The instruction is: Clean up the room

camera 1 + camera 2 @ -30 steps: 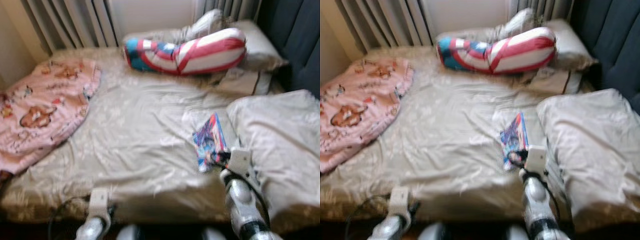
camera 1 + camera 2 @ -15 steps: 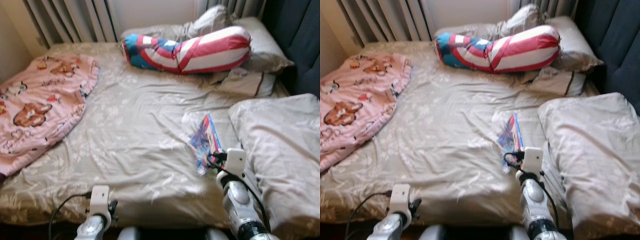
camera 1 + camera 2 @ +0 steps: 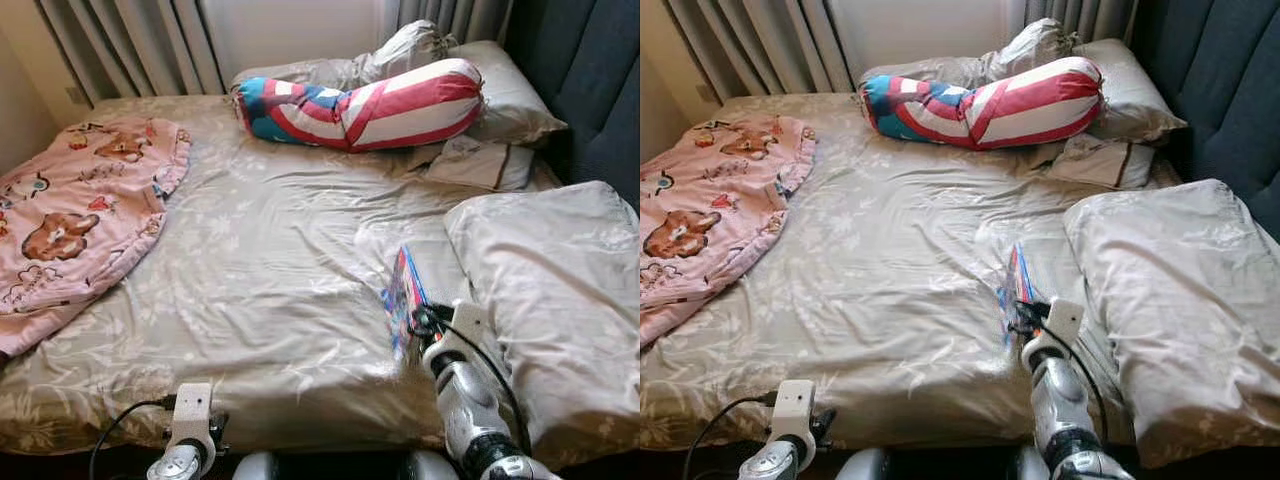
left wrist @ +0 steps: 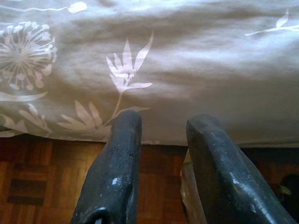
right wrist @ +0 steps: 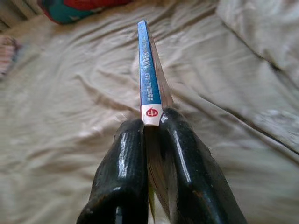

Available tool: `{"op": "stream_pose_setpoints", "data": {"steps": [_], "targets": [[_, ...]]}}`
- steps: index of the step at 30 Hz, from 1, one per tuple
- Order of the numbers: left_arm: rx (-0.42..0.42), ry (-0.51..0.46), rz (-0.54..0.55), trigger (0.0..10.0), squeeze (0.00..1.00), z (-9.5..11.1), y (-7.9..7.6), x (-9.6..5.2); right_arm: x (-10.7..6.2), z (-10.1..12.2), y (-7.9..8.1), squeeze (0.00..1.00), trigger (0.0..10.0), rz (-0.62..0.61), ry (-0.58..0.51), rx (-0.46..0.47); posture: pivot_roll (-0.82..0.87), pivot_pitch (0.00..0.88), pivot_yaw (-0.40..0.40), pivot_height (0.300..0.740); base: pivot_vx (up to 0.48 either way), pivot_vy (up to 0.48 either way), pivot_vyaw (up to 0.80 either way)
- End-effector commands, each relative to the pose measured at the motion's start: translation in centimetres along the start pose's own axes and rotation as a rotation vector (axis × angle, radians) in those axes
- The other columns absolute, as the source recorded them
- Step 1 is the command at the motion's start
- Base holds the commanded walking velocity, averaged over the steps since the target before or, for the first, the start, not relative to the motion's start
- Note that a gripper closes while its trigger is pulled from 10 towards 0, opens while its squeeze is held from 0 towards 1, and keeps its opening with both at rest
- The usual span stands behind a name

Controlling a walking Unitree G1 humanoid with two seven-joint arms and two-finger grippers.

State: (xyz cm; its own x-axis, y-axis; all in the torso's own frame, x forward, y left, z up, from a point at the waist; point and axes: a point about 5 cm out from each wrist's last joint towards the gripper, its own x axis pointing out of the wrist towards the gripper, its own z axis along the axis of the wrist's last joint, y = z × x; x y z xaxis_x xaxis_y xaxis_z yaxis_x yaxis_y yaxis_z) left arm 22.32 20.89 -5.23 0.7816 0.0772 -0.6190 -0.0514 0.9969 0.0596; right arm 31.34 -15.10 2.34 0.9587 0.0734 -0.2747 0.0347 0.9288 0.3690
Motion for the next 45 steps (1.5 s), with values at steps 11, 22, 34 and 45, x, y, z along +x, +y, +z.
{"op": "stream_pose_setpoints", "data": {"steps": [11, 22, 34, 45], "targets": [[0.044, 0.012, 0.010, 10.0, 0.00, -0.9, 1.3, -0.5, 1.8, 3.1, 3.2, 0.00, 10.0, 0.128, -0.109, 0.157, 0.04, 0.085, 0.068, 0.636, 0.000, 0.000, 0.00], [0.056, 0.022, 0.002, 10.0, 0.00, -1.5, 1.4, -0.9, -0.2, -0.7, -1.3, 0.00, 10.0, -0.110, 0.007, 0.254, 0.05, 0.103, 0.079, 0.636, 0.000, 0.000, 0.00], [0.068, 0.031, -0.006, 10.0, 0.00, -1.8, 1.6, -1.0, -1.0, -1.0, -3.6, 0.00, 10.0, -0.238, 0.014, 0.235, 0.05, 0.107, 0.090, 0.636, 0.000, 0.000, 0.00], [0.073, 0.032, -0.008, 10.0, 0.00, -1.8, 1.7, -1.0, -1.1, -0.5, -4.4, 0.00, 10.0, -0.286, -0.003, 0.228, 0.05, 0.110, 0.092, 0.636, 0.000, 0.000, 0.00]]}}
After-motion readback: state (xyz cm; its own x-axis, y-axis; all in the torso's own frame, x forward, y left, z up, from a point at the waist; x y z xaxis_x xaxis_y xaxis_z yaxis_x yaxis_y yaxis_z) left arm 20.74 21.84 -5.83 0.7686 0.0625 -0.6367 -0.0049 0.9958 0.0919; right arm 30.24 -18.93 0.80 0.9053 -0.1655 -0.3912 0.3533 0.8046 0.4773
